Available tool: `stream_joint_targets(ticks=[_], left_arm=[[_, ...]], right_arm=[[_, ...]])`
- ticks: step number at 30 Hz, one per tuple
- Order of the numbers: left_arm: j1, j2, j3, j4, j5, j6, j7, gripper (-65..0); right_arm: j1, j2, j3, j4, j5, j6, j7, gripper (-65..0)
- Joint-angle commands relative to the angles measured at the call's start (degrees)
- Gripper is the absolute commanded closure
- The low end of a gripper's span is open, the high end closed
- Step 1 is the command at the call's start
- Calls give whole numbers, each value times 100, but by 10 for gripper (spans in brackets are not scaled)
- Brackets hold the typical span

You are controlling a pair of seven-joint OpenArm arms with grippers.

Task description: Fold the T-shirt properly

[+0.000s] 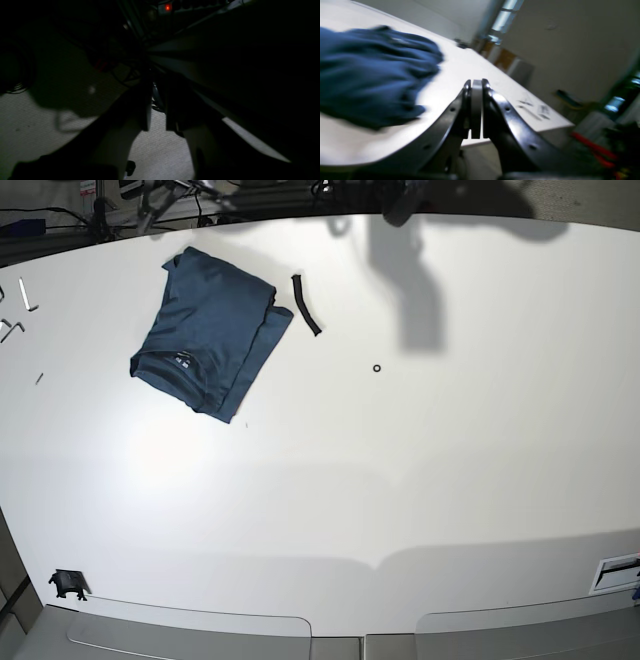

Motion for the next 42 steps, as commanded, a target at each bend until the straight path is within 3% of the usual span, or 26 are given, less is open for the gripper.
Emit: stream_joint_targets(ticks=[1,6,11,18,25,30,42], left_arm=[[68,33,9,26,13,-61,-72,-81],[68,33,9,26,15,-61,-72,-81],[68,33,9,26,15,-61,-72,-81],[68,33,11,26,13,-61,-72,-81],[68,33,9,26,13,-61,-72,-81],[68,31,9,26,15,-61,-72,-81],[68,31,9,26,15,-61,-72,-81]], right_arm=[[-166,35,-20,48,83,-55,168,0],[-575,227,-293,-42,350,-57,168,0],[-896,664,-1191,-702,664,-59,168,0],[-940,1309,-2721,-2465,669,-59,168,0],[-942,1534,-3915,-4336,664,-59,168,0],[-944,1537,-4203,-5498,664,-59,168,0],[-1370,1709,-4201,-5498,664,-59,168,0]])
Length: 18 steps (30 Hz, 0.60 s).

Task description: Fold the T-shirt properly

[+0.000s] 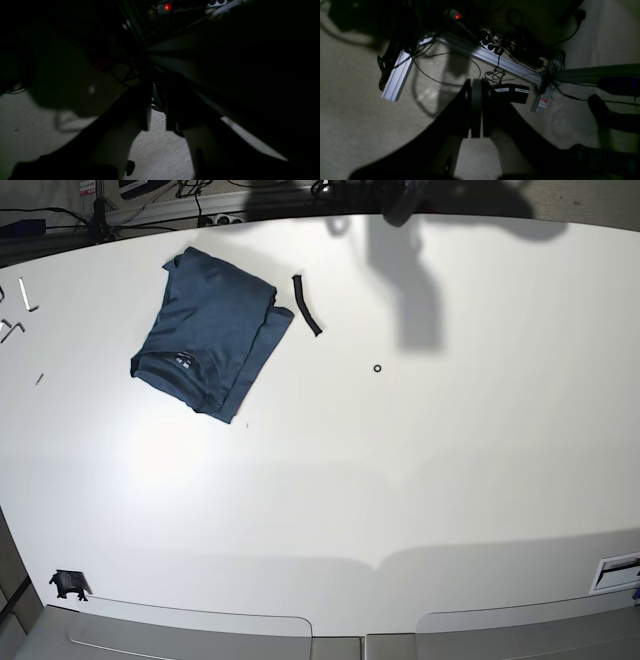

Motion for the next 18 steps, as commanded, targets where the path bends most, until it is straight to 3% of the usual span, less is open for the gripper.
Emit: stream_joint_targets(ticks=[1,18], left_arm=[[66,33,9,26,13,-59,-74,-81],[66,33,9,26,11,-59,-74,-81]], right_arm=[[-144,81,7,-43,35,-17,139,0],[-114,175,7,-43,17,-17,139,0]])
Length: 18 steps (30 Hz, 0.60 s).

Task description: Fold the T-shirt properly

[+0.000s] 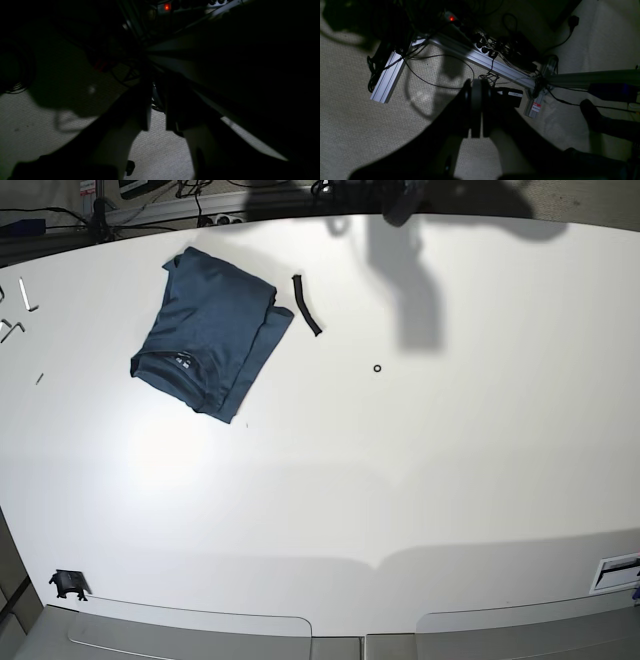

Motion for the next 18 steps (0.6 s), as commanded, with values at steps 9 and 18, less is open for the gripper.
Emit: stream_joint_targets(ticks=[9,18], left_arm=[[66,33,9,26,11,-59,-72,-81],[66,31,9,26,13,-59,-72,-81]], right_arm=[[-188,31,7,-49,24,68,-4656,0],[-188,31,7,-49,42,61,-9648,0]])
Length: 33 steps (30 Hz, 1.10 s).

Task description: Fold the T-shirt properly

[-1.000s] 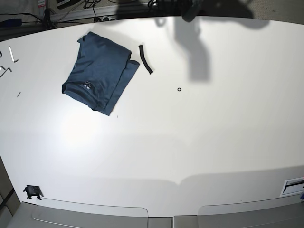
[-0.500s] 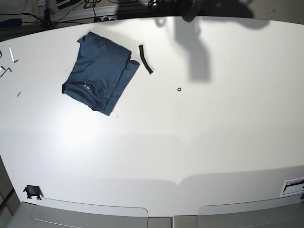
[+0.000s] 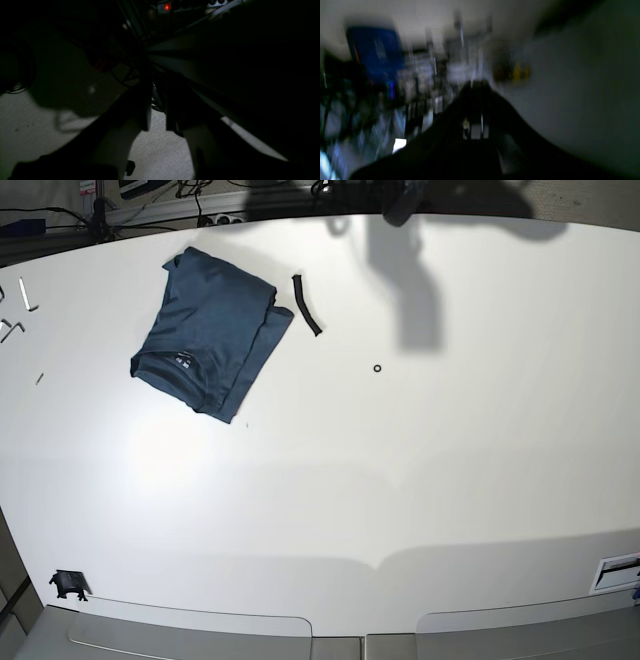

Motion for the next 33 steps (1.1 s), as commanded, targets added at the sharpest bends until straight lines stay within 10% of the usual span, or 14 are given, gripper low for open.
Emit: stream_joint_targets(ticks=[1,5,11,22,33], left_arm=[[63,31,9,26,13,-59,-74,-81],[66,33,9,26,13,-59,-74,-81],[66,33,9,26,13,-59,-74,-81],[66,31,9,26,13,-59,-74,-81],[66,31,9,26,13,-59,-74,-81]], right_arm=[[-212,50,7,-78,35,-48,-710,0],[-212,52,4,-78,31,-68,-3213,0],[-212,50,4,-78,33,-68,-4789,0],[-114,48,4,-78,35,-85,-4656,0],[-101,46,4,-78,37,-85,-2817,0]])
